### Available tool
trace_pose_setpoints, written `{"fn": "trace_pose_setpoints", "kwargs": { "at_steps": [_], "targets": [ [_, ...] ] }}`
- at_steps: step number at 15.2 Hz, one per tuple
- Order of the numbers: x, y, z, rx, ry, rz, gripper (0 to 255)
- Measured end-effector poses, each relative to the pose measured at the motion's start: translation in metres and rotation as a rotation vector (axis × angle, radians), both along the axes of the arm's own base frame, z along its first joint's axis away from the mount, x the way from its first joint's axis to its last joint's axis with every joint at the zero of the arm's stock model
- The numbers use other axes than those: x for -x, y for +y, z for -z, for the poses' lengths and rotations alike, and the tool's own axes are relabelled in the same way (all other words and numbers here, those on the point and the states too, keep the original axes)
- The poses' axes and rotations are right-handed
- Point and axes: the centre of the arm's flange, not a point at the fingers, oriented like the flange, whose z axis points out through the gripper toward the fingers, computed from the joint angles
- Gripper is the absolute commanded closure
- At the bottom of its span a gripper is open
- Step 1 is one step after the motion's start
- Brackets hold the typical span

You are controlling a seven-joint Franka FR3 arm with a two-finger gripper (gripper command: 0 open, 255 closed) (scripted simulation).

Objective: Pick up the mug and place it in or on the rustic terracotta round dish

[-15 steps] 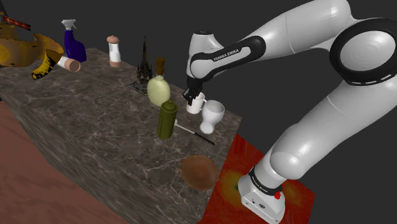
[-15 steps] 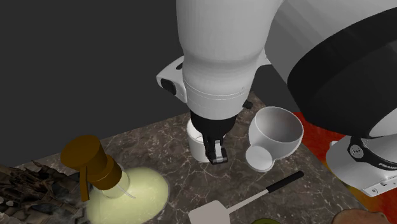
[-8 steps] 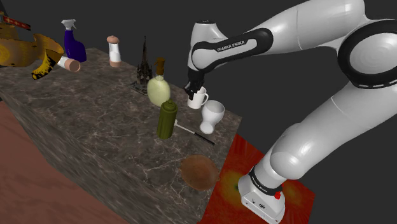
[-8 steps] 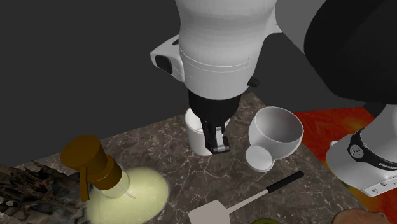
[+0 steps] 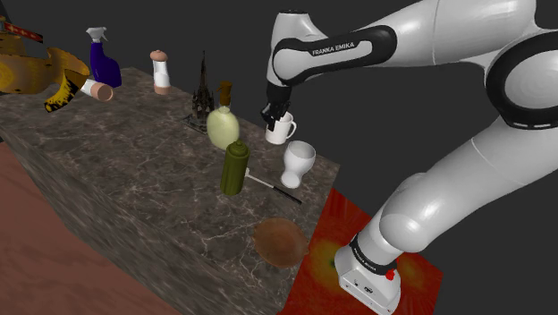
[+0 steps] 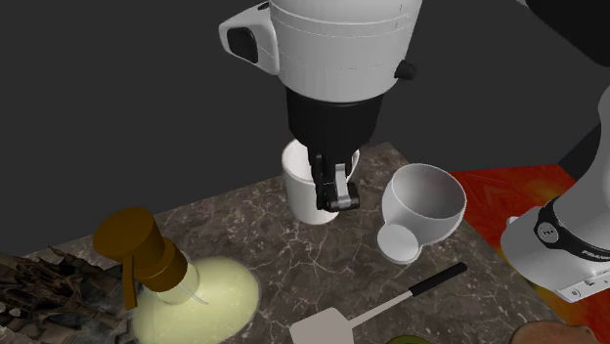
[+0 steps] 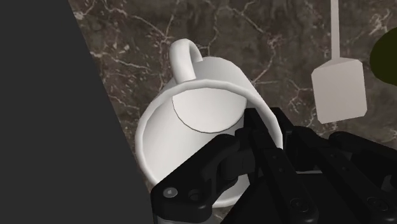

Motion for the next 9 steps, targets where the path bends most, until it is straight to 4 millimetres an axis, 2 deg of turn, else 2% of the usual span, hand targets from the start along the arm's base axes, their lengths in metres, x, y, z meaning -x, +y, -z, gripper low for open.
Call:
{"fn": "trace_pose_setpoints", "kwargs": {
  "at_steps": [4, 9],
  "targets": [
    [0.005, 0.004, -0.016, 0.000, 0.000, 0.000, 255],
    [0.053, 0.038, -0.022, -0.001, 0.000, -0.001, 255]
  ]
}}
